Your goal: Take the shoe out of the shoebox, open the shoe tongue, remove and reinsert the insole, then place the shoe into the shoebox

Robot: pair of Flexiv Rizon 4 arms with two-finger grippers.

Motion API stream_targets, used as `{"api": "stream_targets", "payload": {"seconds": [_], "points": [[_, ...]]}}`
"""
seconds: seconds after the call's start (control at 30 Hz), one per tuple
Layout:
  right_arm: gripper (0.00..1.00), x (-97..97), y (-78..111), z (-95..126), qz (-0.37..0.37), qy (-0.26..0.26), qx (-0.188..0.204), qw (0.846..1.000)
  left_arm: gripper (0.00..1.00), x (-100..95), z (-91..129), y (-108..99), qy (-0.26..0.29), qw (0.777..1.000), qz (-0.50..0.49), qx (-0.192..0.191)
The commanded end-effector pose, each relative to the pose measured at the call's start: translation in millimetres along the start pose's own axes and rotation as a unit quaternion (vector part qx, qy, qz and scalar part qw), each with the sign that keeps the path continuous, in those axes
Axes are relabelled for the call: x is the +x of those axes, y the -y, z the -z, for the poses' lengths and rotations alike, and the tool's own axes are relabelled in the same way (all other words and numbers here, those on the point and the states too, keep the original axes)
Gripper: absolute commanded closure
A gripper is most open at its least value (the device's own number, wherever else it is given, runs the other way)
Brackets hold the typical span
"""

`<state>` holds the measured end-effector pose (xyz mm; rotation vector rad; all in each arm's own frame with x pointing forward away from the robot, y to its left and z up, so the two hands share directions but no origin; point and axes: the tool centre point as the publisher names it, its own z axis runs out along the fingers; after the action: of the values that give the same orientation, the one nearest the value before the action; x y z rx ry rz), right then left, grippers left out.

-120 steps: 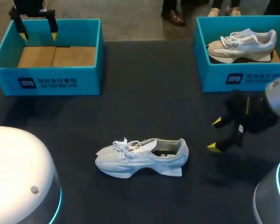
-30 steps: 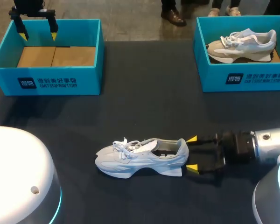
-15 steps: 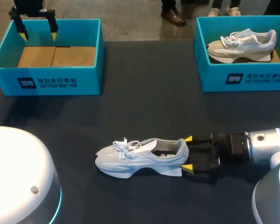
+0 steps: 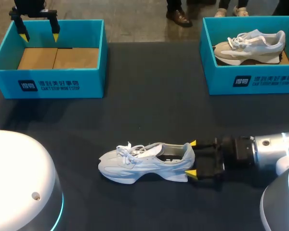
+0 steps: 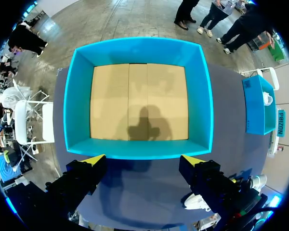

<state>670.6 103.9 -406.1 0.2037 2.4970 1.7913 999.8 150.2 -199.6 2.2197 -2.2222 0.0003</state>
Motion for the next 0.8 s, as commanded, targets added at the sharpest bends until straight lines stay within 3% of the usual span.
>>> {"api": "stream_targets", "payload": {"seconds": [0.03, 0.8], "points": [[0.0, 0.6, 0.9, -8, -0.001, 0.002, -0.001, 1.0, 0.0, 0.1, 0, 0, 0.0, 1.0, 0.0, 0.0], [0.0, 2.7, -0.4, -27, 0.01, -0.01, -0.003, 1.0, 0.0, 0.1, 0, 0, 0.0, 1.0, 0.0, 0.0]]}}
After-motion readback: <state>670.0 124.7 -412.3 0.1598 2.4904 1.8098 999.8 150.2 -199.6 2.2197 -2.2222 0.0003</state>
